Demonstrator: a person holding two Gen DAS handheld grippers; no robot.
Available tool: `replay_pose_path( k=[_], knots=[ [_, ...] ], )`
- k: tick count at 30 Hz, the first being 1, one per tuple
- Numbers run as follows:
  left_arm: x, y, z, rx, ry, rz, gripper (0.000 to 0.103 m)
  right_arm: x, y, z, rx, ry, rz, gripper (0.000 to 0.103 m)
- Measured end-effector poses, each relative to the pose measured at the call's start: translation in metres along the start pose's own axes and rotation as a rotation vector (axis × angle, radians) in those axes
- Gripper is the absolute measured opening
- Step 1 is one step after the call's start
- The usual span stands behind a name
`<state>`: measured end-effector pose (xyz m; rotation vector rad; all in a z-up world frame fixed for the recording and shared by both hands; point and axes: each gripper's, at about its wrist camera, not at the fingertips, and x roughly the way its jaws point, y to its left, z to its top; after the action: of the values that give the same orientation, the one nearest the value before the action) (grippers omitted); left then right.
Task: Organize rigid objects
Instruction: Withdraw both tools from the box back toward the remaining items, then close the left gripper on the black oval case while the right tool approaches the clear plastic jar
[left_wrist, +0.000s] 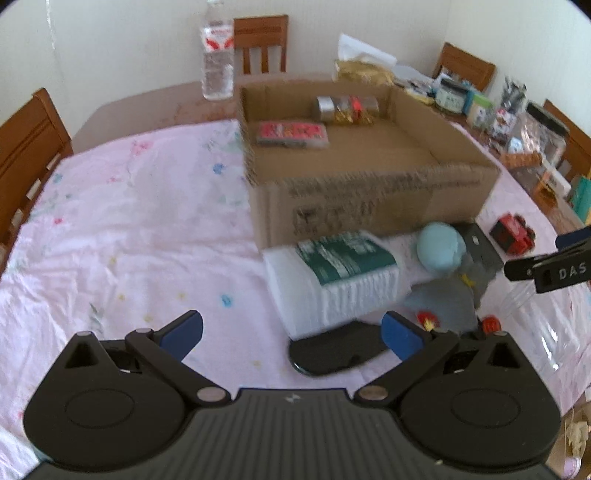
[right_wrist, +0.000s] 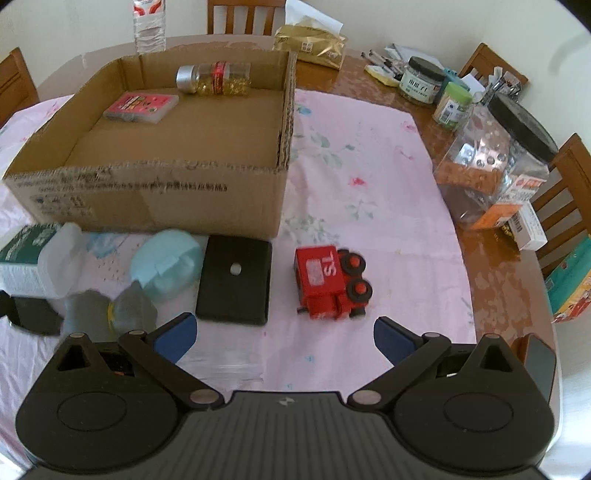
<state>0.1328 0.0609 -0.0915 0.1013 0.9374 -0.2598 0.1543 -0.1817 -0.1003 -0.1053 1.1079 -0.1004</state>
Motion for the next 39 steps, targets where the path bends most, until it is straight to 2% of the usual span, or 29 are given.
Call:
replay_pose_path(
  k=[4,10,22,26,32,39],
  knots=[
    [0.009,-0.009,-0.012,0.007,0.030,-0.007,0.102,-0.007,-0.005,-0.009,0.006,-0.014,0.033,0.103],
    [0.022,-0.014,-0.021,-0.074,0.071,-0.047,0.102,-0.026,-0.008,-0.013,-0.009,-0.073,0.074,0.103],
    [0.030,-0.043,-0.022,-0.032,0.021,0.063,0.103,-0.041,-0.020,-0.023,-0.022,-0.119,0.092,0.103],
    [0.033,-0.045,-0.021,-0.060,-0.002,0.080,0.103,-0.042,-0.021,-0.025,-0.051,-0.121,0.102,0.103],
    [0.030,-0.037,-0.023,-0.080,0.005,0.097,0.103,-0.047,-0.019,-0.025,-0.108,-0.119,0.132,0.103],
    [0.020,-0.020,-0.032,-0.110,0.025,0.120,0.103,-0.051,-0.006,-0.038,-0.234,-0.049,0.266,0.103]
  ],
)
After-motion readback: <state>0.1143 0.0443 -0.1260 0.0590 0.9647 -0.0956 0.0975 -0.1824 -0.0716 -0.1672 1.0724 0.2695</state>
